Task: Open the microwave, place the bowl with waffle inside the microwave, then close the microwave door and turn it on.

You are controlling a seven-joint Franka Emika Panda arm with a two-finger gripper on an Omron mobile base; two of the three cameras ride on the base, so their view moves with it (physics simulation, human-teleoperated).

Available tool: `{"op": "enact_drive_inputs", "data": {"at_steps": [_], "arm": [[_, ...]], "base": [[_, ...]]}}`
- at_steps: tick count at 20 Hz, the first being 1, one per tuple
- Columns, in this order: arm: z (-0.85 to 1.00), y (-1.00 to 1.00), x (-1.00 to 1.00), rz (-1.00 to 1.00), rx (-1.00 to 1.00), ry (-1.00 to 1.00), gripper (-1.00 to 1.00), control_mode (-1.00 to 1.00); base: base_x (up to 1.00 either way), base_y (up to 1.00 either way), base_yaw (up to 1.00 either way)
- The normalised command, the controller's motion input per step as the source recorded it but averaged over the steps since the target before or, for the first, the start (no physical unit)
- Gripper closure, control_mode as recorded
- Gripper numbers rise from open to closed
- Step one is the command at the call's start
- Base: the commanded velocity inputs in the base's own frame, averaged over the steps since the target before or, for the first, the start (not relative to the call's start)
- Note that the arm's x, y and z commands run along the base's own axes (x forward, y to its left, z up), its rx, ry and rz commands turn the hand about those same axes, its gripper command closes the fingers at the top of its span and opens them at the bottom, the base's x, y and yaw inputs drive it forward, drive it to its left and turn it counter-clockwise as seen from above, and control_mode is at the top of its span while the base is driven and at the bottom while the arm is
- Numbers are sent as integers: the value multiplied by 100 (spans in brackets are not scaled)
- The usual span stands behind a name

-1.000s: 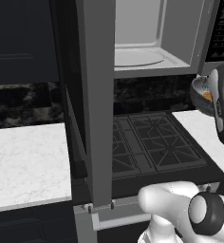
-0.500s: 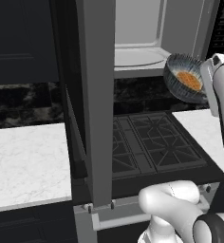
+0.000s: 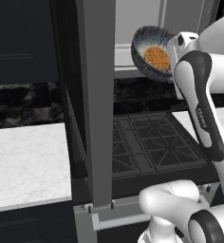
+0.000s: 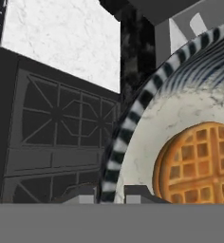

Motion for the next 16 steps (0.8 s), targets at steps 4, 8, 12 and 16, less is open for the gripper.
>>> {"op": "enact_drive_inputs", "data": {"at_steps": [4, 8, 12, 16], "arm": [[57, 50, 78, 0, -1, 2, 100, -100], [10, 34, 100, 0, 0, 5, 100, -100], [-3, 13, 100, -1, 0, 9, 100, -100], [-9, 0, 100, -1, 1, 6, 100, -100]], "base": [[0, 0, 0], [0, 0, 0], [0, 0, 0], [0, 0, 0]]}}
